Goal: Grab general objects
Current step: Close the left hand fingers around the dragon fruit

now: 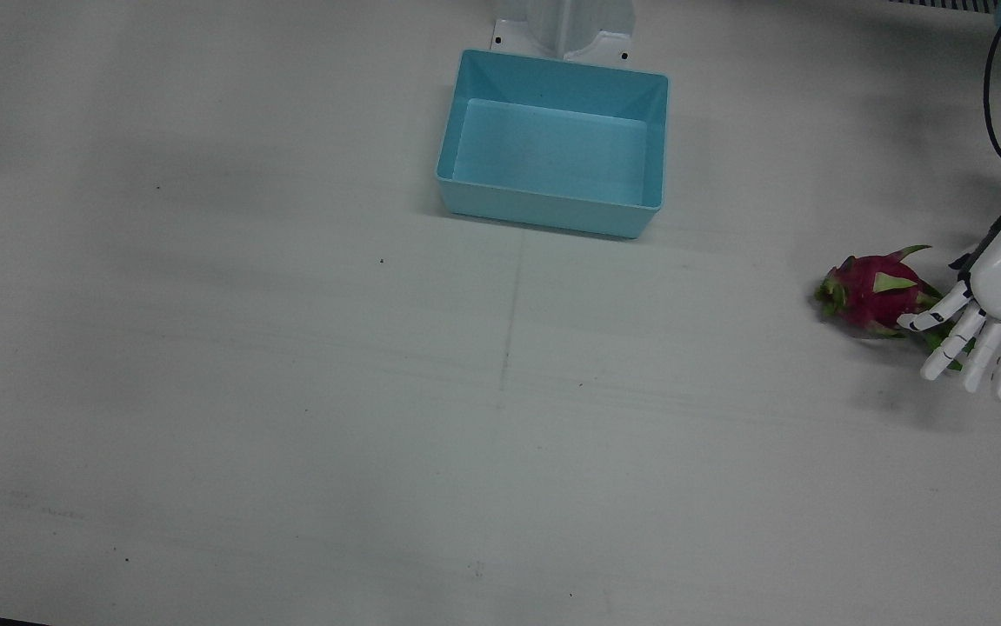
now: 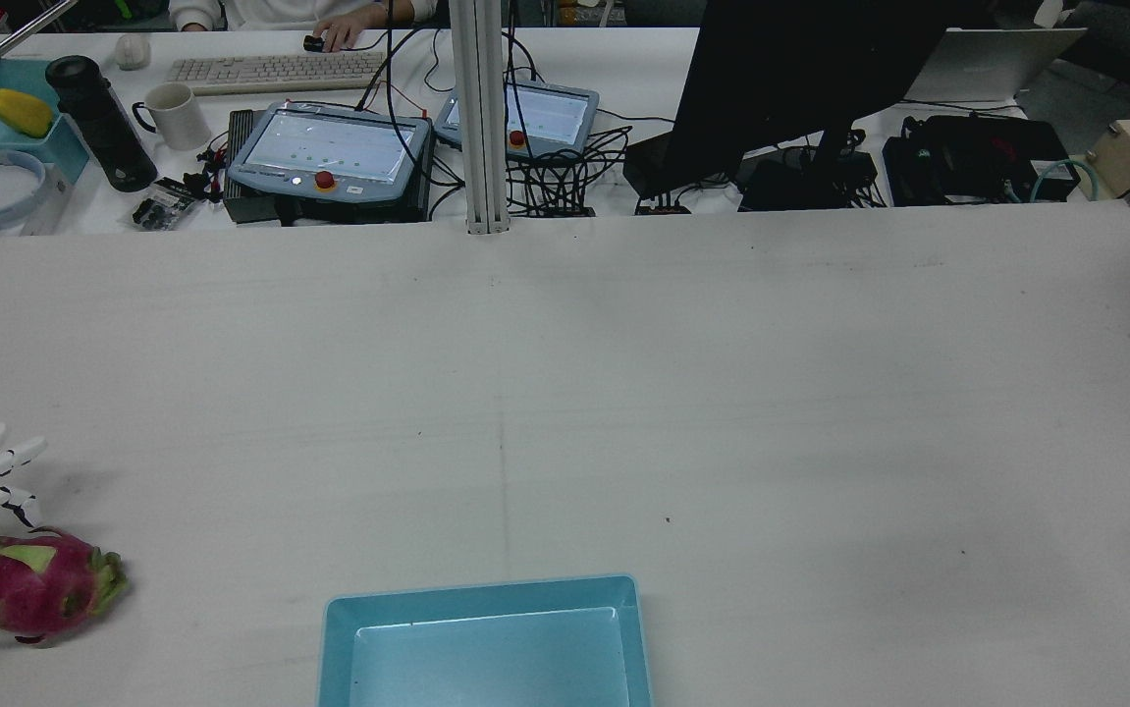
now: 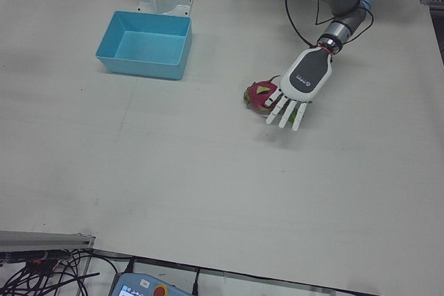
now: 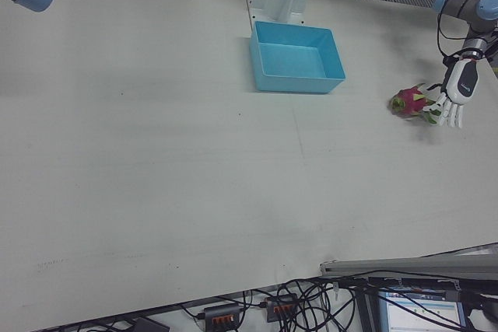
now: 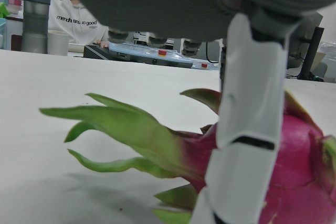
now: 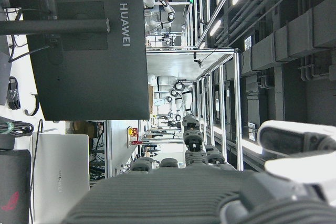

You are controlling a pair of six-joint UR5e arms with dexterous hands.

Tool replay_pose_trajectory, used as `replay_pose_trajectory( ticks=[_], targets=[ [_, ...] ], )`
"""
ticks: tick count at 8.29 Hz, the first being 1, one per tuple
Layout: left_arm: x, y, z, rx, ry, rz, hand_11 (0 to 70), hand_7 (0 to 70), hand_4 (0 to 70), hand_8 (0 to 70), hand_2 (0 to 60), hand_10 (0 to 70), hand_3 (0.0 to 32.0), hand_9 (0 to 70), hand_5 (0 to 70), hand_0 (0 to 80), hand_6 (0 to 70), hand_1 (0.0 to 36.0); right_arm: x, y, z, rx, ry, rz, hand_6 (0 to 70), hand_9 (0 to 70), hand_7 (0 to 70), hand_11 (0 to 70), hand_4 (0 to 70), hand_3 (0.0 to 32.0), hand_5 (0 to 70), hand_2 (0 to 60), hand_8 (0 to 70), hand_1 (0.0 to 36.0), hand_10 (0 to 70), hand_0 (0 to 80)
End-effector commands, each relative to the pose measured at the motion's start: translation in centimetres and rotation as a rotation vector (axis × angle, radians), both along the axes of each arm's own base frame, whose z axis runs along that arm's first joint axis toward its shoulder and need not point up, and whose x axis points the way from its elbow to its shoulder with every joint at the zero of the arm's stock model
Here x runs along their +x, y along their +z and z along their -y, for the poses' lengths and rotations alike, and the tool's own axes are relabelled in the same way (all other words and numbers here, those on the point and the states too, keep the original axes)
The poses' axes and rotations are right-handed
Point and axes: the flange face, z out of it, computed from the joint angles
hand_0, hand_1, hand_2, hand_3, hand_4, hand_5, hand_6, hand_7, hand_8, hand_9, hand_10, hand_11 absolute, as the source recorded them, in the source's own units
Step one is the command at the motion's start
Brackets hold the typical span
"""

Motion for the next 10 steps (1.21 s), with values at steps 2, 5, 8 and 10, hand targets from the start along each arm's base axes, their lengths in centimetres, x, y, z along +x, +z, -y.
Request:
replay_pose_trajectory(
  ticks=[2, 5, 8, 10],
  targets=[
    [3.4, -0.2, -0.4, 0.007, 0.071, -0.033, 0.2, 6.3, 0.0, 0.0, 9.7, 0.0, 16.2, 0.0, 3.5, 77.3, 0.0, 33.4, 0.0, 0.0, 0.0, 0.001, 0.000, -0.001, 0.0, 0.0, 0.0, 0.0, 0.0, 0.0, 0.0, 0.0, 0.0, 0.0, 0.0, 0.0],
    [8.1, -0.4, 1.0, 0.016, 0.099, -0.034, 0.2, 6.6, 0.0, 0.0, 12.5, 0.0, 14.4, 0.0, 6.2, 72.8, 0.0, 33.0, 0.0, -0.1, 0.1, 0.003, 0.000, -0.001, 0.0, 0.0, 0.0, 0.0, 0.0, 0.0, 0.0, 0.0, 0.0, 0.0, 0.0, 0.0],
    [8.6, -0.8, 1.3, 0.009, 0.102, -0.039, 2.3, 8.1, 0.0, 0.0, 18.2, 0.0, 6.0, 0.2, 25.0, 71.6, 0.0, 34.0, 0.0, -0.1, 0.0, 0.001, 0.000, -0.002, 0.0, 0.0, 0.0, 0.0, 0.0, 0.0, 0.0, 0.0, 0.0, 0.0, 0.0, 0.0],
    [8.5, -0.7, 1.2, 0.005, 0.102, -0.039, 0.6, 12.4, 0.3, 0.0, 30.5, 0.0, 0.0, 1.0, 70.0, 62.3, 0.0, 33.1, 0.1, -0.2, 0.0, 0.003, 0.002, -0.002, 0.0, 0.0, 0.0, 0.0, 0.0, 0.0, 0.0, 0.0, 0.0, 0.0, 0.0, 0.0]
  ],
)
